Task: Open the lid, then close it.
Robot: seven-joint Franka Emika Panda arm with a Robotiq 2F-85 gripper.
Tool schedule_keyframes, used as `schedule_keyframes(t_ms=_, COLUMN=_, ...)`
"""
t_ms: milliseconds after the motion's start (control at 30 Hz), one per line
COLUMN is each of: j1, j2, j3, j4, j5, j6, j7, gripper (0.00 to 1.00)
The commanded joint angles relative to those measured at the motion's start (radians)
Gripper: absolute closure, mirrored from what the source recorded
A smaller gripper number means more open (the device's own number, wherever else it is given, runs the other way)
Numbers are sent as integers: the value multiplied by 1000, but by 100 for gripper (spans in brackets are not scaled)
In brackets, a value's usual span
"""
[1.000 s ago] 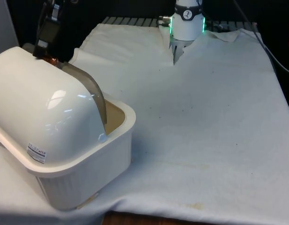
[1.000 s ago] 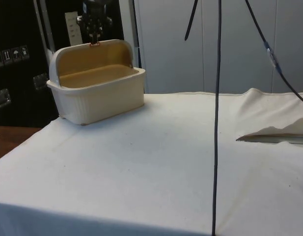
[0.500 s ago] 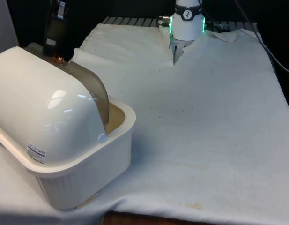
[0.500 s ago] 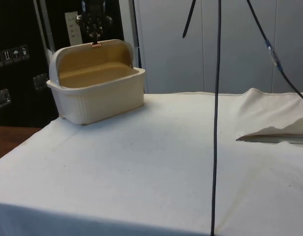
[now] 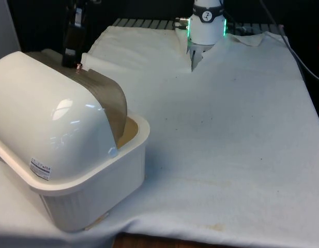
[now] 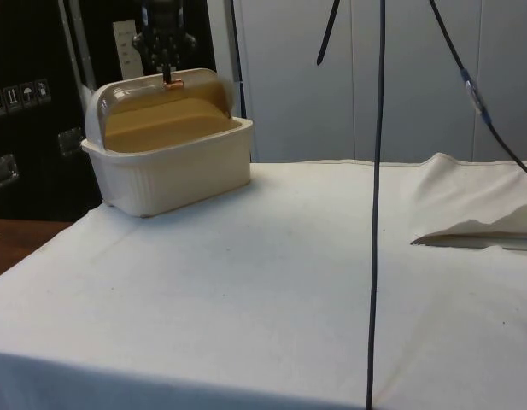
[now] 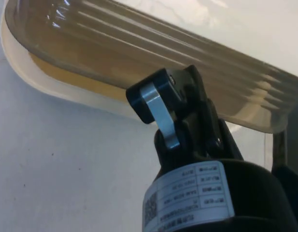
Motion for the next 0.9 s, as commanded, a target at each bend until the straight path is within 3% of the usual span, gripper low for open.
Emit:
schedule_keyframes(t_ms=0, j1=-1, j2=-8, j3=8, j4=-9, j5=14, j6=-10, j7=-1, gripper=100)
schedule_keyframes(t_ms=267, j1=1, j2=-7, j3=9, j4=-3, j5=28, j6=-59, j7=0, gripper=100)
schedule_keyframes(t_ms=867, j1=1, j2=-45, j3=29, j4=-58, j5=101, j6=-146, j7=0, gripper=100)
